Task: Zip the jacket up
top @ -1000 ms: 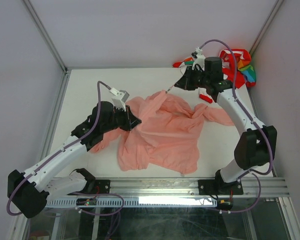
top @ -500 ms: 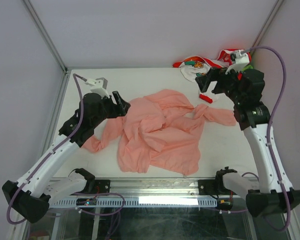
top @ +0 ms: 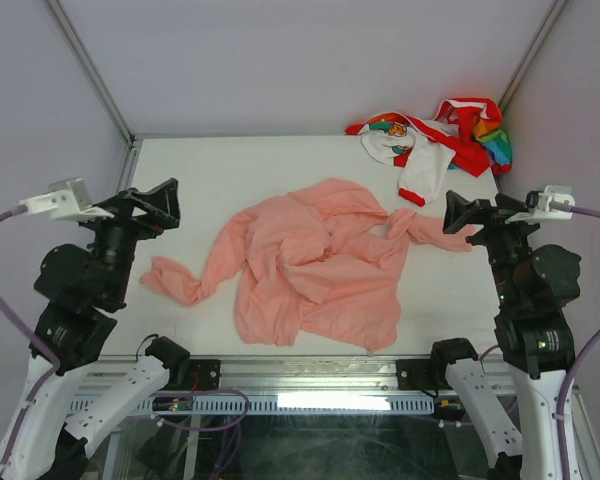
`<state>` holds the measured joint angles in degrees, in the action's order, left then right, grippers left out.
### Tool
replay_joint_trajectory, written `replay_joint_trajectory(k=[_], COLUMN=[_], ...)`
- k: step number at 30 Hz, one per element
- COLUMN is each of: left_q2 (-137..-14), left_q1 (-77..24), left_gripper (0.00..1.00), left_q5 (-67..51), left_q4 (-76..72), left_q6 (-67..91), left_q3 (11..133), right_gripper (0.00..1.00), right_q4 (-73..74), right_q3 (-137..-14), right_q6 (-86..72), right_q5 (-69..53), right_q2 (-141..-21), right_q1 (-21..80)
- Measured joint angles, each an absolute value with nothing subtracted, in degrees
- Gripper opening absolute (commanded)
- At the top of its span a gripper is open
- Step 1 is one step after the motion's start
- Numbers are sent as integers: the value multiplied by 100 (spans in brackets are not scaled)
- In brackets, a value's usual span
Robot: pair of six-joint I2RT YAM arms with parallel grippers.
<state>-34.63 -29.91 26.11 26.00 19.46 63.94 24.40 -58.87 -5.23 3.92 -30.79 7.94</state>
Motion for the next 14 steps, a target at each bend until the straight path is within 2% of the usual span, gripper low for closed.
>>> replay_joint_trajectory(k=[7, 14], left_q2=[-2598, -2477], left_q1=[-2991, -2991], left_gripper=[99, 99], left_q5=[3166, 3293], left_q4=[1986, 1837], left_q6=[1686, 1691], left_q3=[6084, 5758], right_gripper=[99, 99], right_q4=[2320, 2300], right_q3=[-5843, -5826], right_q6=[-565, -589], right_q5=[760, 843], right_q2=[-2864, -2899], right_q1=[794, 794])
